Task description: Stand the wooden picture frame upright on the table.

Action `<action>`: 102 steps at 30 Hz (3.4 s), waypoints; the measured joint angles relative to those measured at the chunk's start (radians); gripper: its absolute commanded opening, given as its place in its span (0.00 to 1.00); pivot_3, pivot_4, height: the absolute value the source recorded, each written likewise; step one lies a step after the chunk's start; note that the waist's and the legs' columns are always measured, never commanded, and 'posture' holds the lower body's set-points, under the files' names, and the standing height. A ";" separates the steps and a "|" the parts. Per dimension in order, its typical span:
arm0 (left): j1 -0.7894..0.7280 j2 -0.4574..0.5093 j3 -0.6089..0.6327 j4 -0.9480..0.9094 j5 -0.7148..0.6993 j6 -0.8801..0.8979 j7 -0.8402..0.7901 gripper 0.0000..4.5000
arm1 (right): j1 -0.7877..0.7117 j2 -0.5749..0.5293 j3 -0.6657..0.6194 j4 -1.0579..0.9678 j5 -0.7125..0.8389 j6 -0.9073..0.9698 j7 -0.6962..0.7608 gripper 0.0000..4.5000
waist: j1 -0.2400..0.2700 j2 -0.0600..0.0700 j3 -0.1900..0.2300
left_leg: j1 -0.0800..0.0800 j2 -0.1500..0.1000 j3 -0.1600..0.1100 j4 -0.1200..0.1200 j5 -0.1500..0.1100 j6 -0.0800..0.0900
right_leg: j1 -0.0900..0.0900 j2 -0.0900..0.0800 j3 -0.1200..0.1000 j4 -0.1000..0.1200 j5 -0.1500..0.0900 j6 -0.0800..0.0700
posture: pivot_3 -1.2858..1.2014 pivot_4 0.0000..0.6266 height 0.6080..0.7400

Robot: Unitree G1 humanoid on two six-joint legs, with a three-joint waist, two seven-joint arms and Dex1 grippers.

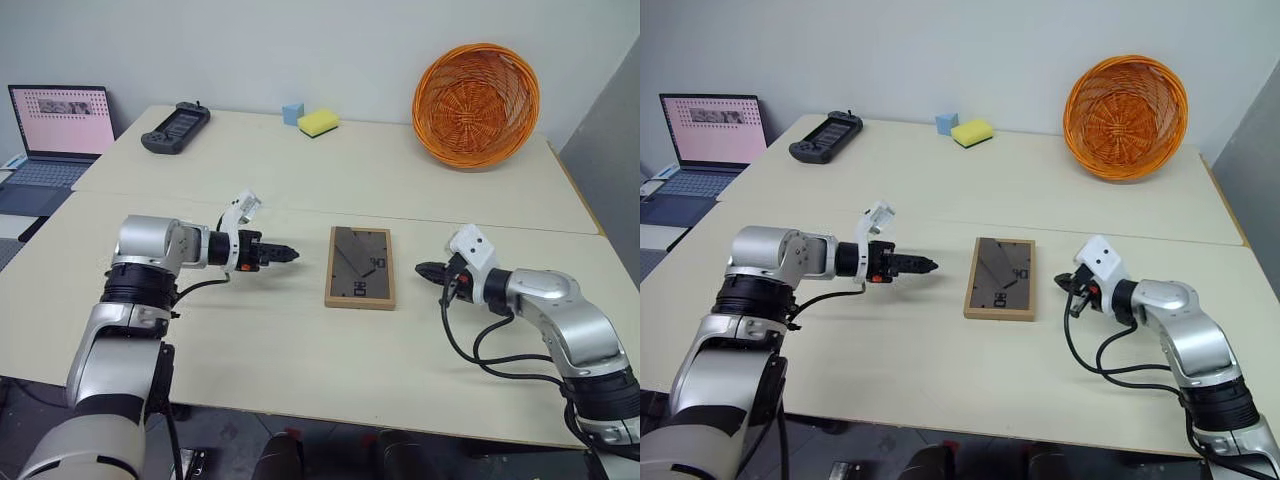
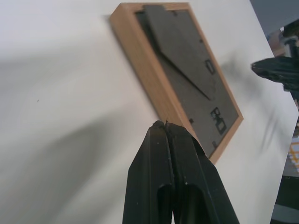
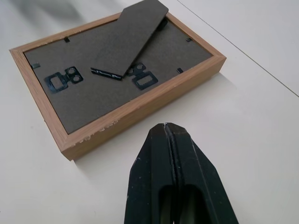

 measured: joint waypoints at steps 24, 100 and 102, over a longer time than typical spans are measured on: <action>-0.055 -0.005 -0.031 0.068 -0.023 0.079 -0.059 0.99 | 0.068 0.006 0.001 -0.041 0.005 0.022 -0.043 0.00 | 0.000 0.000 0.000 | -0.001 0.000 0.000 0.000 0.000 0.000 | -0.001 0.000 0.000 0.000 0.000 0.000 | 0.52 0.24 1.00; 0.026 -0.177 0.094 -0.011 -0.138 0.273 0.162 0.99 | 0.094 0.209 0.059 0.006 0.029 0.073 -0.257 0.00 | -0.001 0.000 0.000 | 0.000 0.000 0.000 0.001 0.000 0.000 | -0.001 0.000 0.001 0.002 0.000 0.000 | 0.52 0.24 1.00; 0.025 -0.177 0.101 -0.004 -0.138 0.271 0.165 0.99 | 0.087 0.227 0.059 0.020 0.029 0.074 -0.263 0.00 | -0.002 0.000 0.000 | 0.000 0.000 0.000 0.001 0.000 0.000 | -0.001 0.000 0.001 0.002 0.000 0.000 | 0.52 0.24 1.00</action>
